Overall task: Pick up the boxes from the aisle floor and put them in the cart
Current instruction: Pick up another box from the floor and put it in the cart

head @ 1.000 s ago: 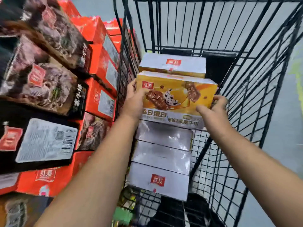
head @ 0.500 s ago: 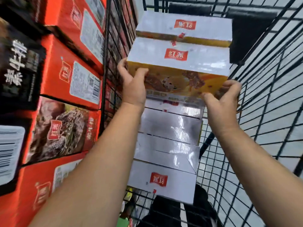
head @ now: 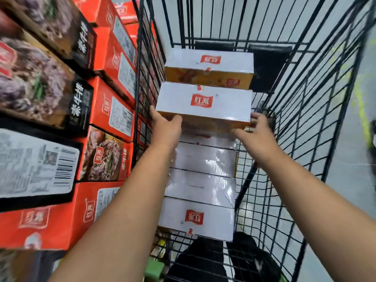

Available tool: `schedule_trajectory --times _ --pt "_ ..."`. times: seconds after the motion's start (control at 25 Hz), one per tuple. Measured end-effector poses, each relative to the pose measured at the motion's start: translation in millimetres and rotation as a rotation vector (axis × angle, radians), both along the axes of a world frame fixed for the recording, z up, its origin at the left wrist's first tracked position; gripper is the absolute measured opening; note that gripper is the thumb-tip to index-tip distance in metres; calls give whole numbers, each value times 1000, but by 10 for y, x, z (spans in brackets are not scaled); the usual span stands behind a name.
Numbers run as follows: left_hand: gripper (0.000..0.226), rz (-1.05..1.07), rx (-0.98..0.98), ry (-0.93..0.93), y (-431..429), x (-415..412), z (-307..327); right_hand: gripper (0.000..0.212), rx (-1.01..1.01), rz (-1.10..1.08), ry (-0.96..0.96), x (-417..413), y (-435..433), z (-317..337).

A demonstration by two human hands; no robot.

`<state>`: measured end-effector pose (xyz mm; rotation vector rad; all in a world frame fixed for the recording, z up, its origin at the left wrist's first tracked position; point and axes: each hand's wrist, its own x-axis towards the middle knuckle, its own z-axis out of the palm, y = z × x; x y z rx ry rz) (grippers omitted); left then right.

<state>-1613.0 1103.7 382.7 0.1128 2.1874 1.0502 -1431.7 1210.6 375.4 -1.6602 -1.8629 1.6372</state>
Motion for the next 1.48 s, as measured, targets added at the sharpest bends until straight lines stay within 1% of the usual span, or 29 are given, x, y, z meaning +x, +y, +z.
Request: schedule_trajectory --times 0.08,0.24,0.32,0.4,0.52,0.64,0.8,0.96,1.12,1.2,1.28,1.36,1.48 --pt "87 -55 -36 54 7 107 214 67 48 22 -21 83 -24 195" --pt "87 -231 -41 285 -9 425 632 71 104 -15 9 413 -115 654" --pt "77 -332 -13 320 -8 631 835 70 130 -59 31 645 -189 897" --pt "60 -428 86 258 1 881 1100 71 171 -111 58 924 -274 1144" --pt "47 -521 226 103 -25 1416 1601 65 217 -209 134 1395 -414 1527" --pt "40 -626 324 65 -120 1979 2048 62 230 -299 192 1903 -610 1895" --pt "36 -793 416 30 -280 2918 2455 62 293 -406 210 2876 -1005 2311" --pt "30 -964 504 -7 -440 4022 2674 59 319 -544 236 3901 -1501 2547" --pt "28 -1172 530 -61 -673 5172 2882 57 360 -697 236 4852 -2021 2731" --pt "26 -1290 542 -101 -827 5697 2979 52 380 -788 244 5284 -2289 2793" --pt "30 -1399 536 -143 -961 6101 3026 45 393 -867 260 5603 -2511 2861" --pt "33 -1533 530 -168 -1060 6555 3043 45 423 -994 258 5973 -2719 2903" --pt "33 -1694 530 -208 -1128 7242 3034 53 431 -1201 215 6533 -3031 2864"
